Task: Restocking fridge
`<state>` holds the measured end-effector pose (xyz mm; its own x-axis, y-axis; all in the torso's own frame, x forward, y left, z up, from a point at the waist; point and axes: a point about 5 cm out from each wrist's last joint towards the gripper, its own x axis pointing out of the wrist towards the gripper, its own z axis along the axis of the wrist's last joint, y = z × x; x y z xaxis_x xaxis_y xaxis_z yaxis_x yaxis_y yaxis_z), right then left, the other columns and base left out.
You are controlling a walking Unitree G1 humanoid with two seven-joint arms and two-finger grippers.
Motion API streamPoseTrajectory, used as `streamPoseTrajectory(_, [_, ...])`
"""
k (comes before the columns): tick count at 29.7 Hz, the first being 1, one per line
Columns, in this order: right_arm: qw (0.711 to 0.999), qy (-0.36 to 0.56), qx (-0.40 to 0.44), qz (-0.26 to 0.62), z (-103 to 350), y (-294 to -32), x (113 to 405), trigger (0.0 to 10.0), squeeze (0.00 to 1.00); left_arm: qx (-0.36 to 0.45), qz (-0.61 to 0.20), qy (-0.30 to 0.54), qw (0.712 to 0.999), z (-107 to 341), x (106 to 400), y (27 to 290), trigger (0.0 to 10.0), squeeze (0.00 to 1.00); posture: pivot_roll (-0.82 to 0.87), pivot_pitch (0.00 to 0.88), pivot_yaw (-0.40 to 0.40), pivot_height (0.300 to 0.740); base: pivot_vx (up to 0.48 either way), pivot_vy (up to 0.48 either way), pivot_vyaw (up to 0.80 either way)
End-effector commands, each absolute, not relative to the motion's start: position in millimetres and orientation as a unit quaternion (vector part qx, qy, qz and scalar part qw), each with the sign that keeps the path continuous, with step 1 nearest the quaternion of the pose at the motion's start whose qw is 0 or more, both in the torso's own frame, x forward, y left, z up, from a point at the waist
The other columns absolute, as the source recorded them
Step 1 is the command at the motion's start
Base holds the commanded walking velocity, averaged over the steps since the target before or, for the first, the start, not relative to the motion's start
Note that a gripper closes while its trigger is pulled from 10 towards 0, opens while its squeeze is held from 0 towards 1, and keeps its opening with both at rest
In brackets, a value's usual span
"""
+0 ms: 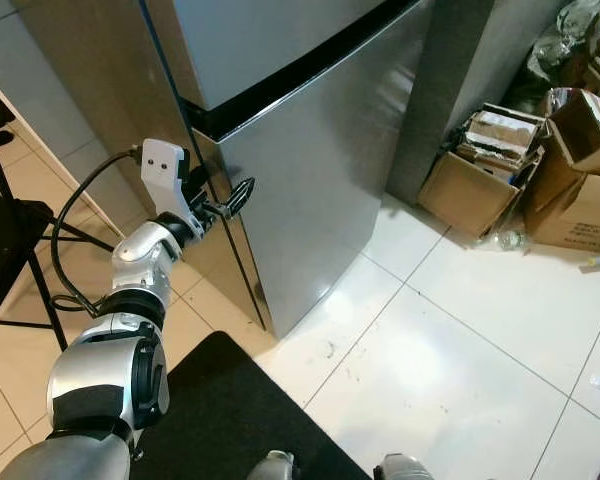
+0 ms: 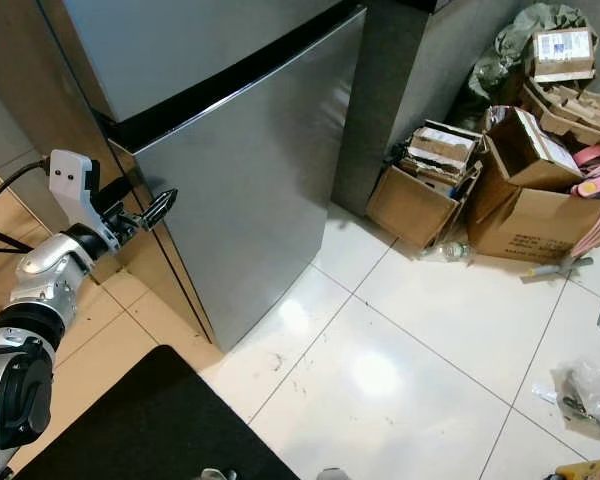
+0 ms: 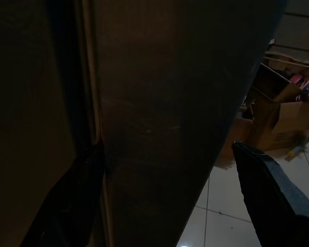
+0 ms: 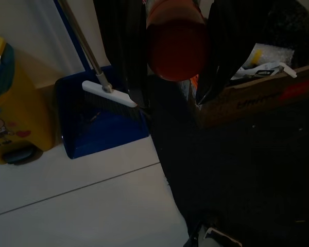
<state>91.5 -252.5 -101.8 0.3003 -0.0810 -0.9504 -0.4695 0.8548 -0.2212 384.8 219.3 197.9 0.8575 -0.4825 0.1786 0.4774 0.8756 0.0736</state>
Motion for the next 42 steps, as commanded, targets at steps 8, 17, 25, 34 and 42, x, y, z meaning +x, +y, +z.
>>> streamPoseTrajectory(8, [0.764,0.589,-0.234,0.117,-102,-259,83,10.0,0.0,0.001,-0.431,-0.085,0.898,195,381,171,10.0,0.0,-0.22,0.263,-0.024,0.74,0.0,0.0,0.0])
streamPoseTrajectory(17, [0.772,0.581,-0.23,0.118,-102,-251,92,10.0,0.0,-0.017,-0.598,-0.026,0.801,158,357,126,10.0,0.0,-0.21,0.246,-0.015,0.74,0.0,0.0,0.0])
streamPoseTrajectory(25, [0.774,0.58,-0.228,0.117,-102,-249,95,10.0,0.0,-0.049,-0.686,0.004,0.726,133,332,94,10.0,0.0,-0.19,0.226,-0.007,0.74,0.0,0.0,0.0])
streamPoseTrajectory(34, [0.774,0.582,-0.223,0.114,-103,-245,98,10.0,0.0,-0.09,-0.757,0.117,0.637,62,267,77,10.0,0.0,-0.18,0.182,0.0,0.74,0.0,0.0,0.0])
streamPoseTrajectory(42, [0.782,0.573,-0.217,0.113,-102,-239,108,10.0,0.0,-0.087,-0.532,0.325,0.777,-36,210,142,10.0,0.0,-0.16,0.139,0.001,0.74,0.0,0.0,0.0])
